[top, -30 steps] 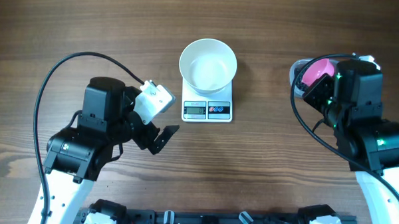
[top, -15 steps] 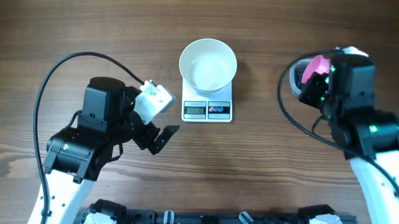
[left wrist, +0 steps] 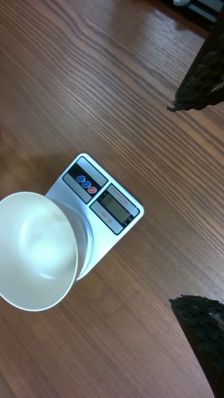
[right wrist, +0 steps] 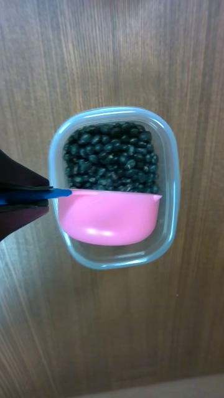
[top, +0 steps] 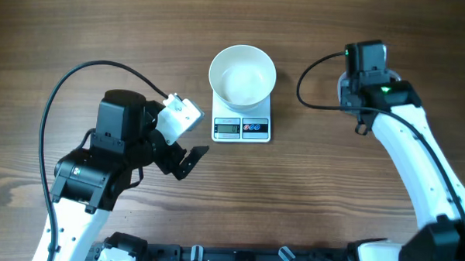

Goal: Scoop item into bowl and weigh 150g on scale
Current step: 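Dip the scoop into the beans with the right gripper and lift, then push the pink scoop through the bean tub with the right gripper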

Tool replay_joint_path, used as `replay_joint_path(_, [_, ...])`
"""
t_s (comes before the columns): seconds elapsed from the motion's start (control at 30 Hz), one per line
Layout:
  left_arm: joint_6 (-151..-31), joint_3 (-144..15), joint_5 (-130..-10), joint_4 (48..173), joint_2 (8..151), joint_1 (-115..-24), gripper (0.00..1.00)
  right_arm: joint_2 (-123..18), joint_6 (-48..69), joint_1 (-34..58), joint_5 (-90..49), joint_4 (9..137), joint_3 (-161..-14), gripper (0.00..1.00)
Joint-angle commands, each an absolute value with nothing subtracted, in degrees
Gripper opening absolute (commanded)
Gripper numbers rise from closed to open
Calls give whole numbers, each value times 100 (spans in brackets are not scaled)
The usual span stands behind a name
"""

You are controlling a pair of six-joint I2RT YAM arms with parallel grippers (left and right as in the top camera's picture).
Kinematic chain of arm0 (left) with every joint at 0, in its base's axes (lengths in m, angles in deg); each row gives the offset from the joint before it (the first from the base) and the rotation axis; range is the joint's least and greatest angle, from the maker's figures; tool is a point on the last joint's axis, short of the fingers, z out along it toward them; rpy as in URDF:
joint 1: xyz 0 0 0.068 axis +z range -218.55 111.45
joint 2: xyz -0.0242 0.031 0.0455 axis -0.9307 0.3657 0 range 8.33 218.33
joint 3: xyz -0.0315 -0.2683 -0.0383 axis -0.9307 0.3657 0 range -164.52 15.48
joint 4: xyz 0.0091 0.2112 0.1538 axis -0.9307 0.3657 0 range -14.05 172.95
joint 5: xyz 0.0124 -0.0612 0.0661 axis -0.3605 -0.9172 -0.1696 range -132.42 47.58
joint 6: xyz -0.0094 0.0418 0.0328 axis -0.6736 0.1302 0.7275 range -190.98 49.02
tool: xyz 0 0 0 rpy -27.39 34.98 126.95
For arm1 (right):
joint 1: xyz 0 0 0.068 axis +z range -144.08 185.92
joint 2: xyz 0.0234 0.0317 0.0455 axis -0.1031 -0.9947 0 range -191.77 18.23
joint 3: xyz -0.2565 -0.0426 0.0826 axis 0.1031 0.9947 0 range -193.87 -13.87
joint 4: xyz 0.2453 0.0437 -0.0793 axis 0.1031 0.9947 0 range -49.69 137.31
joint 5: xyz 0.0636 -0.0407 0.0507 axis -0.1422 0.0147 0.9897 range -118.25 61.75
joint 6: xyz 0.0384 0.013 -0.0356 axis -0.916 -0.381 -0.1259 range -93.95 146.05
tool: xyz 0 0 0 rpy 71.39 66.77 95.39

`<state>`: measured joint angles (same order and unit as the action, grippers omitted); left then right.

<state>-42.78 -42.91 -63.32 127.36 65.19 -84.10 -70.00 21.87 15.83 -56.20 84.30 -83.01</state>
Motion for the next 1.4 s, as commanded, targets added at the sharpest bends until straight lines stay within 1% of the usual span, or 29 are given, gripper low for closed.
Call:
replay_joint_path(0.0, [-4310, -4433, -6405, 12728, 6535, -8368, 100, -7336, 2462, 1430, -5860, 8277, -8338, 4])
replay_joint_path(0.13, [-4310, -4433, -6405, 12728, 6535, -8368, 100, -7500, 2462, 1024, -5817, 8170, -8338, 4])
replay_joint_path(0.23, [-4310, -4433, -6405, 12728, 6535, -8368, 100, -7540, 2803, 737, -5104, 8085, -8338, 4])
replay_joint_path(0.33, [-4310, -4433, -6405, 12728, 6535, -8368, 100, -7627, 2801, 512, -4999, 8085, -8334, 5])
replay_joint_path(0.47, [-4310, -4433, -6405, 12728, 6535, -8368, 100, -7828, 2890, 405, -4472, 8067, -8334, 4])
replay_joint_path(0.63, [-4310, -4433, -6405, 12728, 6535, -8368, 100, -8121, 2930, 405, -4234, 8056, -8334, 5])
replay_joint_path(0.73, [-4310, -4433, -6405, 12728, 6535, -8368, 100, -8121, 3048, 405, -3718, 8019, -8334, 4])
replay_joint_path(0.93, [-4310, -4433, -6405, 12728, 6535, -8368, 100, -8121, 3000, 363, -3213, 8021, -8334, 4])
replay_joint_path(1.1, [-4310, -4433, -6405, 12728, 6535, -8368, 100, -8121, 2860, -2, -2634, 8083, -8334, 4])
replay_joint_path(1.27, [-4310, -4433, -6405, 12728, 6535, -8368, 100, -8121, 2844, -419, -1616, 8118, -8334, 4])
replay_joint_path(1.37, [-4310, -4433, -6405, 12728, 6535, -8368, 100, -8121, 2803, -581, -1419, 8194, -8336, 4])
